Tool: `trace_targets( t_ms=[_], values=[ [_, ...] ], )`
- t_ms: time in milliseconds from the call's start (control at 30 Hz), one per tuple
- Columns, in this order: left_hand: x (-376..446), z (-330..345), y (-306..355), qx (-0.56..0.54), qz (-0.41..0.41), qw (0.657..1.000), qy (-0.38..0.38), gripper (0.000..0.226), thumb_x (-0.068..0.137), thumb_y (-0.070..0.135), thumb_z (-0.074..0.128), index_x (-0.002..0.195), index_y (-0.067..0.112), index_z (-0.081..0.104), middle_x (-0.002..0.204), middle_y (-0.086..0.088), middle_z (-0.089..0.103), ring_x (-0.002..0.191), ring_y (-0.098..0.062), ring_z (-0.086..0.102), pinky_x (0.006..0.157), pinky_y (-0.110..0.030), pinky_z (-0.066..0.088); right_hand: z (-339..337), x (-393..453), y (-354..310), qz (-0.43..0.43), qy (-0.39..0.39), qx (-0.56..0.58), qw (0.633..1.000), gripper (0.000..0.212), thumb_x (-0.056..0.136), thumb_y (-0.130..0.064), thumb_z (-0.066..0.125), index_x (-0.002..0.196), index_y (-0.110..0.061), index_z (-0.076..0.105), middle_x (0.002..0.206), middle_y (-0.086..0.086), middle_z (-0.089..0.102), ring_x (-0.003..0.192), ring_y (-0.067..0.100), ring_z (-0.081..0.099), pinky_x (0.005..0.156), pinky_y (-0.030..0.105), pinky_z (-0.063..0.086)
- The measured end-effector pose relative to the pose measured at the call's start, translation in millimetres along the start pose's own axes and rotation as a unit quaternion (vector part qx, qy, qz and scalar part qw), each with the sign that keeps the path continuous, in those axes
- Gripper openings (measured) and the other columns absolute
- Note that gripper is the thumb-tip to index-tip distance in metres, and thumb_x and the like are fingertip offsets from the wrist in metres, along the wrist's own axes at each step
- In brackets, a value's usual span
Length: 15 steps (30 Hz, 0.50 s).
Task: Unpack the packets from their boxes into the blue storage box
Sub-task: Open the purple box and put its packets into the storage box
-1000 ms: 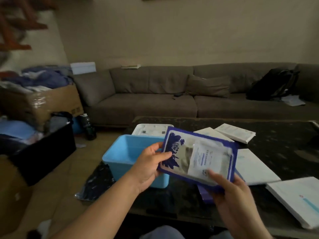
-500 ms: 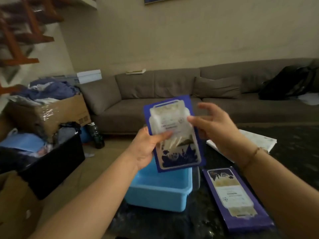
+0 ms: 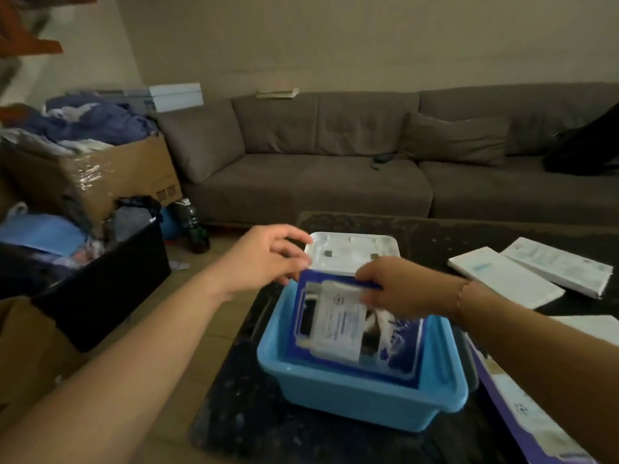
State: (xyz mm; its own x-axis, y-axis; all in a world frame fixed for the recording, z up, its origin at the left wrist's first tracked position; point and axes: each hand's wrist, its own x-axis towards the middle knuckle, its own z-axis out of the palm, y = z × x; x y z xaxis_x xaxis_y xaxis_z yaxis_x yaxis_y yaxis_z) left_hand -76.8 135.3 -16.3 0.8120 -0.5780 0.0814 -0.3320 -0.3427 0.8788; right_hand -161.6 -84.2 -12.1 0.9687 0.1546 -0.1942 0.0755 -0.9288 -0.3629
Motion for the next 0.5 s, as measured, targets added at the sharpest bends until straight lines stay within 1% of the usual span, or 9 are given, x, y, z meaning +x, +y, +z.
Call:
trace_targets(
  t_ms=[100,167,233,267,333,400,500],
  values=[
    [7,10,-17,0.149,0.012,0.988,-0.03,0.034,0.084,0.004,0.073,0.106,0.03,0.068,0.09,0.005,0.074,0.074,-0.007,0.071,0.072,-0.022,0.057,30,17,6,0.026,-0.081,-0.029,0.996,0.019,0.097,-0.026,0.054,0.114,-0.024,0.063,0.106,-0.003,0.064,0.094,0.01,0.059,0.082,0.024,0.044],
    [8,19,-26,0.22,0.039,0.974,-0.047,0.033,0.085,0.005,0.072,0.109,0.027,0.07,0.09,0.01,0.071,0.075,-0.006,0.068,0.071,-0.015,0.053,43,26,8,0.035,-0.12,-0.051,0.991,0.023,0.097,-0.027,0.054,0.118,-0.023,0.063,0.113,-0.001,0.064,0.095,0.012,0.057,0.083,0.025,0.042],
    [9,28,-30,0.272,0.065,0.958,-0.07,0.031,0.088,0.011,0.071,0.114,0.027,0.069,0.092,0.014,0.068,0.078,-0.002,0.065,0.074,-0.014,0.052,53,32,10,0.044,-0.145,-0.06,0.987,0.027,0.097,-0.026,0.055,0.122,-0.02,0.062,0.117,0.001,0.065,0.102,0.016,0.059,0.086,0.027,0.044],
    [10,31,-31,0.291,0.078,0.95,-0.079,0.03,0.089,0.013,0.07,0.115,0.028,0.069,0.092,0.015,0.067,0.079,0.0,0.064,0.076,-0.016,0.052,58,35,11,0.048,-0.149,-0.064,0.986,0.028,0.096,-0.025,0.055,0.122,-0.018,0.062,0.118,0.003,0.066,0.105,0.019,0.06,0.087,0.029,0.045],
    [12,35,-33,0.317,0.096,0.939,-0.088,0.029,0.09,0.018,0.069,0.116,0.03,0.068,0.093,0.016,0.066,0.08,0.001,0.063,0.078,-0.021,0.052,67,41,15,0.051,-0.142,-0.077,0.986,0.026,0.095,-0.023,0.057,0.119,-0.017,0.064,0.116,0.005,0.067,0.105,0.022,0.061,0.087,0.03,0.047],
    [13,37,-37,0.315,0.101,0.939,-0.088,0.028,0.09,0.021,0.07,0.116,0.03,0.067,0.093,0.017,0.065,0.08,0.001,0.064,0.08,-0.026,0.055,73,46,18,0.054,-0.131,-0.086,0.986,0.026,0.09,-0.022,0.061,0.115,-0.016,0.065,0.113,0.006,0.068,0.102,0.022,0.063,0.087,0.032,0.052],
    [15,39,-41,0.309,0.106,0.942,-0.073,0.026,0.09,0.023,0.069,0.115,0.029,0.068,0.092,0.015,0.067,0.079,0.0,0.065,0.08,-0.03,0.056,81,47,19,0.062,-0.126,-0.085,0.986,0.031,0.088,-0.022,0.065,0.118,-0.016,0.062,0.114,0.006,0.066,0.102,0.021,0.063,0.089,0.034,0.055]
  ],
)
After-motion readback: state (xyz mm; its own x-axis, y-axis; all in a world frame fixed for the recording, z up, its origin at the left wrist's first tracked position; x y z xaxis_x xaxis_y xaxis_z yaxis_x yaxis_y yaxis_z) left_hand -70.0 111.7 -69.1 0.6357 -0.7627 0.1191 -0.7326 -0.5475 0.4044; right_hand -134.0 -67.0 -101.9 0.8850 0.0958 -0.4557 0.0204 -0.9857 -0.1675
